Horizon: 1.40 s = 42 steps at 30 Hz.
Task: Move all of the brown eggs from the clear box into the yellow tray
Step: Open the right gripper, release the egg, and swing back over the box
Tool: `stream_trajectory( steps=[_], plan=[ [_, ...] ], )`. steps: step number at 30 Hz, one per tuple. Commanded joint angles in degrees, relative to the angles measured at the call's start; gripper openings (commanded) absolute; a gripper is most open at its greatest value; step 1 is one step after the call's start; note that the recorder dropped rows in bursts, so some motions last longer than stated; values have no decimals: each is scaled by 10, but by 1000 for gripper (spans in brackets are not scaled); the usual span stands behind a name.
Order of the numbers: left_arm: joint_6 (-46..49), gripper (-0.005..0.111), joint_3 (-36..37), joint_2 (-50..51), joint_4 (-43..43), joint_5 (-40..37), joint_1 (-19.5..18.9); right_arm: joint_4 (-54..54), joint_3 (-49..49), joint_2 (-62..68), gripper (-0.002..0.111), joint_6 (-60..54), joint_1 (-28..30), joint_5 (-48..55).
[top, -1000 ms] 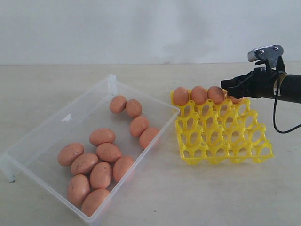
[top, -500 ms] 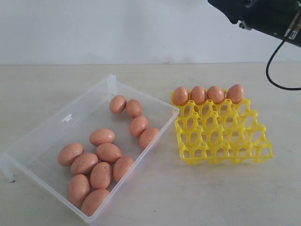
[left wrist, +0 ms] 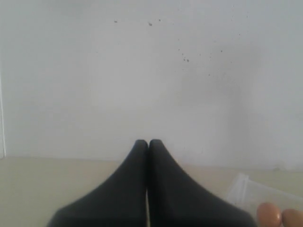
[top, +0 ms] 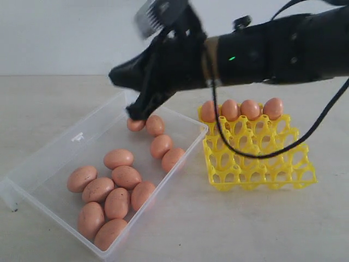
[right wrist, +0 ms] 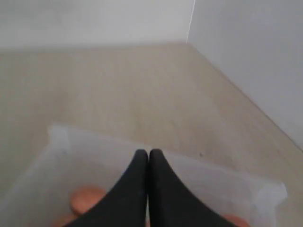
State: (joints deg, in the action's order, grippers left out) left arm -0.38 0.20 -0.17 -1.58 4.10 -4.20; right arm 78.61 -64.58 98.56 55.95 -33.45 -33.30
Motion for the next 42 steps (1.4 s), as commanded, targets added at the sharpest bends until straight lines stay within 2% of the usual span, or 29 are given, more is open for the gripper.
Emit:
stream_trajectory(
  steps=[1, 3, 5, 8, 10, 14, 16, 19, 21, 23, 25, 28, 35, 42],
  plan=[
    [0, -4, -2, 2, 0, -34, 3, 77, -4, -2, 0, -28, -147, 473],
    [0, -4, -2, 2, 0, -51, 3, 72, -17, 7, 0, -49, -184, 648],
    [0, -4, -2, 2, 0, -69, 3, 29, -31, 11, 0, -109, -197, 687],
    [0, -4, -2, 2, 0, -99, 3, -168, -69, 15, 0, -300, -196, 669],
    [0, -4, -2, 2, 0, -116, 3, -348, -112, 27, 0, -461, -191, 693],
    [0, -4, -2, 2, 0, -138, 3, -682, -227, 74, 0, -766, -168, 843],
    [0, -4, -2, 2, 0, -145, 3, -744, -278, 105, 0, -805, -158, 887],
    [0, -4, -2, 2, 0, -154, 3, -752, -344, 148, 1, -756, -156, 892],
    [0, -4, -2, 2, 0, -159, 3, -750, -373, 177, 8, -747, -156, 898],
    [0, -4, -2, 2, 0, -164, 3, -750, -397, 210, 26, -747, -156, 901],
    [0, -4, -2, 2, 0, -166, 3, -750, -407, 241, 53, -749, -156, 901],
    [0, -4, -2, 2, 0, -173, 3, -750, -410, 275, 76, -794, -156, 903],
    [0, -4, -2, 2, 0, -179, 3, -747, -410, 299, 73, -796, -156, 915],
    [0, -4, -2, 2, 0, -179, 3, -749, -410, 301, 73, -799, -156, 871]
  ],
)
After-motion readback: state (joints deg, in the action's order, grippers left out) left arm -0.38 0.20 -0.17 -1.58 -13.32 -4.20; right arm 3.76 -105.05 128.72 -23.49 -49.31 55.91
